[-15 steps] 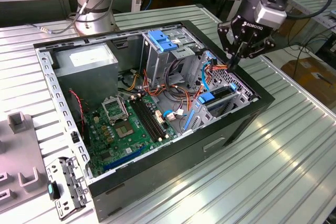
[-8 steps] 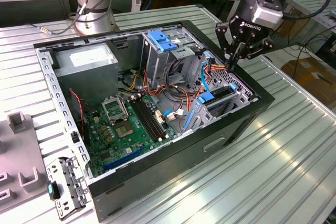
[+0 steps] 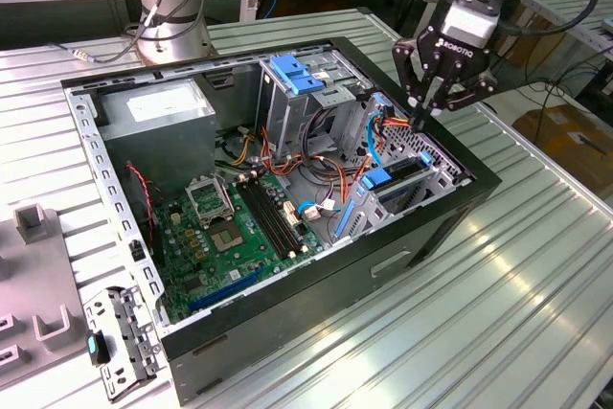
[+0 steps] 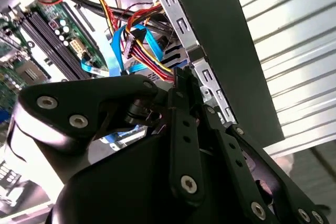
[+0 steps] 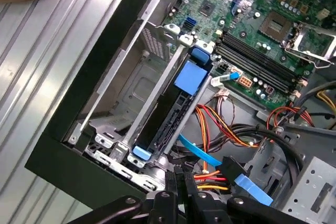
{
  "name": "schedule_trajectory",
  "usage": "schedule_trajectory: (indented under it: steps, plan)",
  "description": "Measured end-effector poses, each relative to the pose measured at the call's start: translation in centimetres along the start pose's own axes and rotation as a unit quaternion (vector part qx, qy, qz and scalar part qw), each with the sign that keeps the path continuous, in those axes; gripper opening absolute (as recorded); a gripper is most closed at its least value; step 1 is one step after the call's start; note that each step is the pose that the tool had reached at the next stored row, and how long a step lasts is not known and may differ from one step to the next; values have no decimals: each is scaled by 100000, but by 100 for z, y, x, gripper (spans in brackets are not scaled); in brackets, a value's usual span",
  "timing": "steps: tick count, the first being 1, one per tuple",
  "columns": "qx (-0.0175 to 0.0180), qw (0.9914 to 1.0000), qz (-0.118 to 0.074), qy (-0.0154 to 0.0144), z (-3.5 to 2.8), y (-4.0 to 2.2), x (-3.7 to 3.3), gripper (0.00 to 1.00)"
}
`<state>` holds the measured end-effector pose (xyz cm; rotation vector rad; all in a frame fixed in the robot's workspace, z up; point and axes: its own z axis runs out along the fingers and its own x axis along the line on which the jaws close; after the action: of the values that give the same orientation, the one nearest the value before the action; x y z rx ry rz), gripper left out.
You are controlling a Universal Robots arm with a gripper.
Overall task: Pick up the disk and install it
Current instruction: 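Insert the first disk wire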
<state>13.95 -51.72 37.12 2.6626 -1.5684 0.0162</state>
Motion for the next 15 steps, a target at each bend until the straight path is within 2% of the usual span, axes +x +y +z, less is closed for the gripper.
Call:
schedule_trajectory:
  steps: [3,7,12,15]
  plan:
    - [-103,99959,2876,-108,2,0,0,17]
    - [-230,99791,6448,-246,6,0,0,17]
    - [-359,99485,10126,-390,11,0,0,17]
    - [-431,99254,12177,-470,15,0,0,17]
